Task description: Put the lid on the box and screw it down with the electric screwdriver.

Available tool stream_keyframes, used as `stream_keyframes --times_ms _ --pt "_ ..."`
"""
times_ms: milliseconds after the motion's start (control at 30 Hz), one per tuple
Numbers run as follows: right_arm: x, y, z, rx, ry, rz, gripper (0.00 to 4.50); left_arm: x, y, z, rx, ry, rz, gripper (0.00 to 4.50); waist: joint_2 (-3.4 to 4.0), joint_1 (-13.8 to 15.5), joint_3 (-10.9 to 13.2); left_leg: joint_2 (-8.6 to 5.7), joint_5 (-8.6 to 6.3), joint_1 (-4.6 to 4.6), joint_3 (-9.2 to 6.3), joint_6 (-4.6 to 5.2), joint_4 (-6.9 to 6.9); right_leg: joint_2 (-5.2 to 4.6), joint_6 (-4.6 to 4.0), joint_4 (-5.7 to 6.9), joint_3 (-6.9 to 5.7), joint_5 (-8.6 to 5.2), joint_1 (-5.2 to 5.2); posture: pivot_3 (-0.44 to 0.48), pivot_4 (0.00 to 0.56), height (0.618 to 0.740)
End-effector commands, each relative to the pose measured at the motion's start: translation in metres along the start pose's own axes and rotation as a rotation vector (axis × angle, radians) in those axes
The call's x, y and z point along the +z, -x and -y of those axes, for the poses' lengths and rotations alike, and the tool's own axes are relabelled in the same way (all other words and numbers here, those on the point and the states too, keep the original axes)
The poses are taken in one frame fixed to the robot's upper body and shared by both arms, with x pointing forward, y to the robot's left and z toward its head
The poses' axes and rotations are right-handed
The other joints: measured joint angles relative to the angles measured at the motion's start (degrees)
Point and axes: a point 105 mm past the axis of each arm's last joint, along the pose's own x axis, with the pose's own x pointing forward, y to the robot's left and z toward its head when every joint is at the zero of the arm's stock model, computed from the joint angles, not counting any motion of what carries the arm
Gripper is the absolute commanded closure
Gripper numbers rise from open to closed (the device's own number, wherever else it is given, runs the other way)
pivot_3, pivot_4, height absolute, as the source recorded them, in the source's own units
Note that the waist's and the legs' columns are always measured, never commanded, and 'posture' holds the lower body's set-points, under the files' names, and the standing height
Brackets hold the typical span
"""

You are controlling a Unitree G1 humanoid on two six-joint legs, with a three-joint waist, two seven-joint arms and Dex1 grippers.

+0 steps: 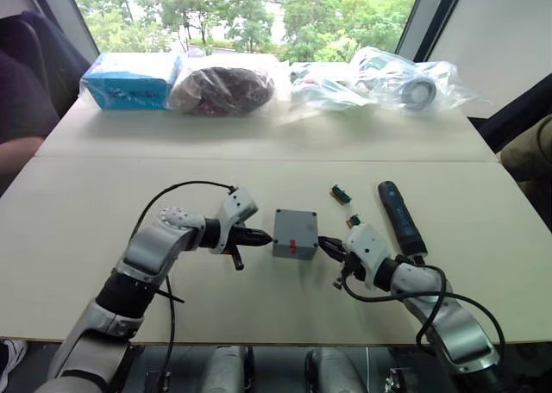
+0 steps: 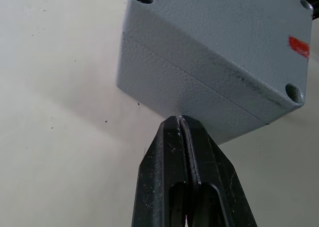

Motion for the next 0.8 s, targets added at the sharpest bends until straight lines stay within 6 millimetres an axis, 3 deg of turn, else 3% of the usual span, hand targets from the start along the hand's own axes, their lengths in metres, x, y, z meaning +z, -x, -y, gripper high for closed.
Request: stream_keyframes --times_ms 33,233,333,400,433,500,633,733,800 --pt "0.015 -0.002 -0.005 0.025 0.032 0.064 4.43 0.012 -0.004 0.013 -0.052 -0.038 0.044 4.50 0.00 0.0 0.0 0.00 0.00 0.00 0.00 0.00 0.00 0.00 0.00 0.00 0.00 0.00 0.00 0.000 0.150 0.740" --pt "0.012 0.000 -0.006 0.017 0.016 0.050 4.43 0.012 -0.004 0.008 -0.038 -0.047 0.040 4.50 0.00 0.0 0.0 0.00 0.00 0.00 0.00 0.00 0.00 0.00 0.00 0.00 0.00 0.00 0.00 0.000 0.150 0.740" --pt "0.024 0.013 0.001 -0.038 -0.024 0.105 4.43 0.029 0.012 -0.008 0.031 0.007 0.112 4.50 0.01 0.1 0.0 0.00 0.00 -0.01 0.00 0.00 0.00 0.00 0.00 0.00 0.00 0.00 0.01 0.000 0.150 0.740" --pt "0.036 0.031 0.015 -0.132 -0.072 0.147 4.43 0.085 0.043 -0.028 0.092 0.131 0.389 4.50 -0.01 0.2 0.0 0.00 0.00 -0.02 -0.02 0.00 0.01 -0.01 0.00 0.00 -0.01 0.00 0.00 0.000 0.150 0.740" --pt "0.038 0.039 0.022 -0.182 -0.096 0.145 4.43 0.102 0.057 -0.030 0.143 0.033 0.451 4.50 -0.04 0.3 0.1 -0.01 0.01 -0.07 -0.08 -0.01 0.04 -0.02 0.01 0.04 -0.05 0.01 0.00 0.000 0.150 0.740" --pt "0.041 0.052 0.031 -0.239 -0.176 0.148 4.43 0.114 0.067 -0.024 0.145 -0.052 0.451 4.50 -0.05 0.0 0.1 0.00 0.01 -0.10 -0.15 -0.01 0.08 -0.02 0.09 0.02 -0.09 0.06 -0.01 0.000 0.150 0.740" --pt "0.042 0.063 0.042 -0.278 -0.281 0.146 4.43 0.121 0.062 -0.005 0.015 -0.115 0.384 4.50 0.10 -0.1 0.0 -0.01 0.10 0.19 -0.08 -0.18 -0.08 -0.01 0.09 -0.10 -0.05 0.03 0.24 0.000 0.150 0.740" --pt "0.021 0.065 0.052 -0.347 -0.306 0.039 4.43 0.110 0.049 0.016 -0.128 -0.226 0.259 4.50 0.07 0.0 0.0 -0.01 0.07 0.21 -0.07 -0.11 -0.07 0.00 0.09 -0.07 -0.06 0.03 0.24 0.000 0.150 0.740" --pt "0.014 0.063 0.054 -0.347 -0.324 0.007 3.94 0.104 0.038 0.024 -0.176 -0.273 0.201 4.50 0.09 0.1 0.0 -0.03 0.05 0.21 -0.05 -0.09 -0.06 0.00 0.07 -0.06 -0.05 0.03 0.24 0.000 0.150 0.740"
